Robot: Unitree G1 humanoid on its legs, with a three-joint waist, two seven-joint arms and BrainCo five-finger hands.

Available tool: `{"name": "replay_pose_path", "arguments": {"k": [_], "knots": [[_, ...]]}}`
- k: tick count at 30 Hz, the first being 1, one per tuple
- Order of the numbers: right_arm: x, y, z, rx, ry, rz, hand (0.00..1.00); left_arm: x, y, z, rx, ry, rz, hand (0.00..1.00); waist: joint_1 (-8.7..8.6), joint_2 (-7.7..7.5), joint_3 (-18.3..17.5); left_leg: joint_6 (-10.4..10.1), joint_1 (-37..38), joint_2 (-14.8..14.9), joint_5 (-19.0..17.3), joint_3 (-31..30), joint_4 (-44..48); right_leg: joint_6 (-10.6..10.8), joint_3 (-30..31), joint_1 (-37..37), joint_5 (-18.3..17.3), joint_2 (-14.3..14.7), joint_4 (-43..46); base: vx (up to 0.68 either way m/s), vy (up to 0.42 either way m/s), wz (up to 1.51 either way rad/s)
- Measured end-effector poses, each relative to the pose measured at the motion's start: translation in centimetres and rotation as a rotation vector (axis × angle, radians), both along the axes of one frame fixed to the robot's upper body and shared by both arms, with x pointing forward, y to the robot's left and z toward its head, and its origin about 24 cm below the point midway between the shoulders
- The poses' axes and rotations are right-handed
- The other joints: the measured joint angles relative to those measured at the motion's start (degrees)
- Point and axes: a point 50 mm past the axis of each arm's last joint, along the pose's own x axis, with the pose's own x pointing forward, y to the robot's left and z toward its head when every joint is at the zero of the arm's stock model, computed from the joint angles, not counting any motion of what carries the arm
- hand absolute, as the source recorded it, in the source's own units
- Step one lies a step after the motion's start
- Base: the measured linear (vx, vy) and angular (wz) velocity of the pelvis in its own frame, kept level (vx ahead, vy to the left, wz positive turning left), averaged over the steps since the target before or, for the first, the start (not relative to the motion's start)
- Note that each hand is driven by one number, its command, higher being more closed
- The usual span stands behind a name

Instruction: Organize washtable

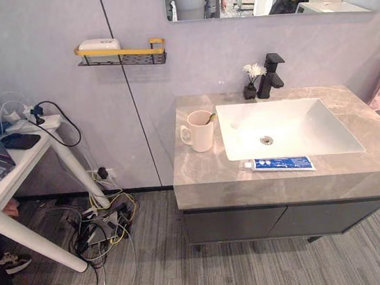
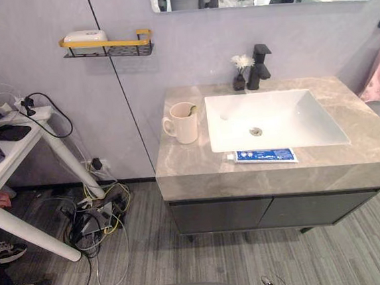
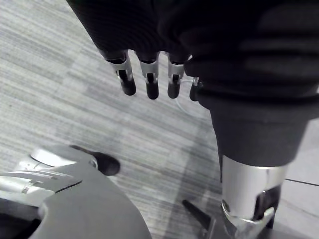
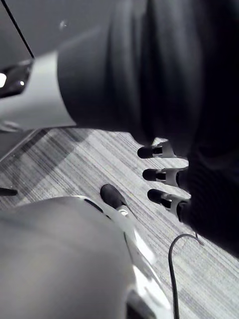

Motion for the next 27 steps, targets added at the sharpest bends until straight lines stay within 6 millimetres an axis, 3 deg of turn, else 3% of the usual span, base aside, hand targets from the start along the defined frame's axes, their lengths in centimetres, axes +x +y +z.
{"name": "replay_pose_path", "arguments": {"k": [9,11,12,14,16,18,19,20,22,23,24,25,27], "knots": [[-0.3,-0.2,0.0,0.0,0.003,-0.037,0.0,0.3,-0.1,0.0,-0.006,-0.002,-0.04,0.0,-0.13,0.09,0.1,-0.3,0.4,1.2,0.9,0.1,-1.1,-0.1,0.1,-0.7,0.1,0.8,0.1,0.04,-0.031,-0.02],[0.6,-0.3,0.1,-0.003,-0.02,-0.038,0.0,0.5,-0.3,-0.1,-0.009,-0.003,-0.063,0.0,-0.18,0.27,1.0,0.0,-1.9,1.2,-0.5,0.9,1.7,0.0,1.1,-3.8,-1.8,0.7,4.3,0.02,0.032,-0.19],[1.8,-0.3,0.2,-0.003,-0.049,-0.039,0.0,1.2,-0.3,0.0,-0.008,-0.018,-0.078,0.0,-0.2,0.79,2.0,0.2,-4.2,1.1,-2.1,1.7,5.2,0.0,2.1,-7.6,-4.4,0.2,10.5,-0.04,0.07,-0.27],[3.1,-0.2,0.3,-0.002,-0.08,-0.04,0.0,1.9,-0.1,0.1,-0.003,-0.037,-0.076,0.0,-0.31,0.29,5.1,0.5,-5.1,0.5,-3.7,2.2,8.5,0.2,3.2,-10.2,-7.3,-0.9,16.8,-0.06,0.075,-0.13],[2.5,-0.3,0.2,-0.001,-0.071,-0.069,0.0,1.9,0.1,0.2,-0.004,-0.044,-0.053,0.0,-0.36,0.75,5.6,0.8,-5.5,0.4,-4.2,2.1,8.9,0.1,3.2,-10.7,-8.0,-1.3,18.1,-0.01,0.041,0.05],[1.4,-0.5,0.2,-0.001,-0.054,-0.123,0.0,1.6,-0.1,0.1,-0.011,-0.044,-0.025,0.0,-0.13,1.26,5.2,0.8,-4.7,1.2,-4.1,2.1,9.1,-3.0,2.3,-12.1,-9.9,-2.3,22.5,0.07,0.018,0.02],[1.1,-0.6,0.2,-0.001,-0.05,-0.146,0.0,1.5,-0.1,0.1,-0.013,-0.044,-0.012,0.0,-0.09,1.33,5.2,0.8,-4.7,1.4,-4.1,2.0,9.2,-3.3,1.9,-12.4,-10.1,-3.2,23.9,0.09,0.044,0.03],[0.6,-0.7,0.1,-0.003,-0.044,-0.184,0.0,1.3,-0.1,0.1,-0.017,-0.043,0.01,0.0,-0.05,1.33,5.0,0.4,-4.7,1.7,-4.3,1.9,9.3,-3.2,2.2,-12.8,-10.1,-5.0,25.3,0.08,0.031,0.0],[0.3,-0.7,0.1,0.0,-0.041,-0.212,0.0,1.1,-0.1,0.1,-0.02,-0.043,0.021,0.0,-0.13,1.13,4.7,-1.0,-4.8,2.8,-4.6,1.9,9.6,-1.7,3.8,-12.8,-9.2,-6.0,24.8,0.07,-0.054,-0.05],[0.3,-0.5,0.1,0.008,-0.038,-0.215,0.0,1.0,0.2,0.1,-0.02,-0.041,0.032,0.0,-0.11,0.14,4.1,-2.2,-5.0,3.5,-4.6,1.9,9.4,1.7,4.7,-12.2,-8.0,-6.1,22.6,0.03,-0.239,-0.05],[0.4,-0.4,0.0,0.018,-0.035,-0.213,0.0,0.9,0.4,0.1,-0.02,-0.04,0.047,0.0,-0.13,-0.03,4.0,-3.4,-5.0,4.2,-4.2,1.7,8.9,3.7,3.8,-10.9,-9.2,-5.7,20.5,0.0,-0.339,-0.03],[0.5,-0.4,0.0,0.018,-0.037,-0.211,0.0,0.9,0.6,0.1,-0.016,-0.043,0.065,0.0,-0.27,-0.36,3.6,-4.6,-4.7,5.6,-3.8,1.4,7.9,3.6,2.2,-9.4,-10.3,-4.4,17.9,-0.02,-0.341,0.05],[1.0,-1.1,0.2,0.002,-0.049,-0.204,0.0,0.8,0.2,0.0,-0.031,-0.04,0.093,0.0,-1.04,1.57,3.3,-6.4,-4.3,8.6,-2.7,-0.2,6.7,2.8,0.1,-8.2,-10.5,-1.6,17.3,-0.04,-0.304,0.32]]}}
